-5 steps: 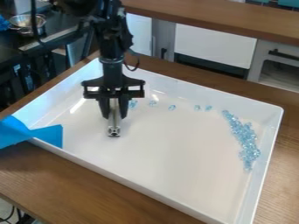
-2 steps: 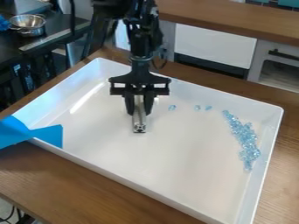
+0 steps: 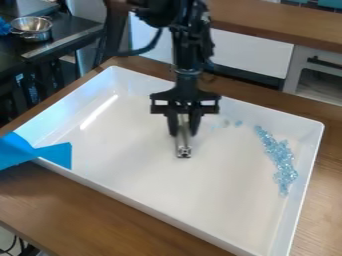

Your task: Sweep into pile

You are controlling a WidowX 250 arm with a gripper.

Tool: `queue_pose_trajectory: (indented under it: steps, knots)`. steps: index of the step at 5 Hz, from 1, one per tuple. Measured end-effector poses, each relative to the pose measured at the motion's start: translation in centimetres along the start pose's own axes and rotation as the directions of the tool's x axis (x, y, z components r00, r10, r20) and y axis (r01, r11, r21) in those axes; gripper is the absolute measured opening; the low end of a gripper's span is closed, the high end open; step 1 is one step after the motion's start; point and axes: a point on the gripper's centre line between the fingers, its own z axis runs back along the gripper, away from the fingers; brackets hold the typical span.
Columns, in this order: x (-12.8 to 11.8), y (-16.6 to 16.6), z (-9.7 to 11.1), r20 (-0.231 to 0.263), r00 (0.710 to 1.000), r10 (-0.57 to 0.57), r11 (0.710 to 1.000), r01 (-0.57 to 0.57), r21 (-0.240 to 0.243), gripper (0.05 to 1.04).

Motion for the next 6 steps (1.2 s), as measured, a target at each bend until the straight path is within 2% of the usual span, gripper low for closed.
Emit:
queue_pose_trajectory:
  steps: [2,4,5,6]
  knots:
    - [-2.6,-4.0,0.0,0.017,0.995,-0.102,0.995,0.102,-0.014,0.367]
    - [-4.3,-7.2,0.0,0.100,0.965,-0.241,0.970,0.244,-0.012,0.366]
    - [-5.8,-8.7,0.1,0.088,0.957,-0.276,0.960,0.279,-0.025,0.367]
    - [-6.9,-10.1,1.0,0.064,0.953,-0.297,0.952,0.300,-0.058,0.367]
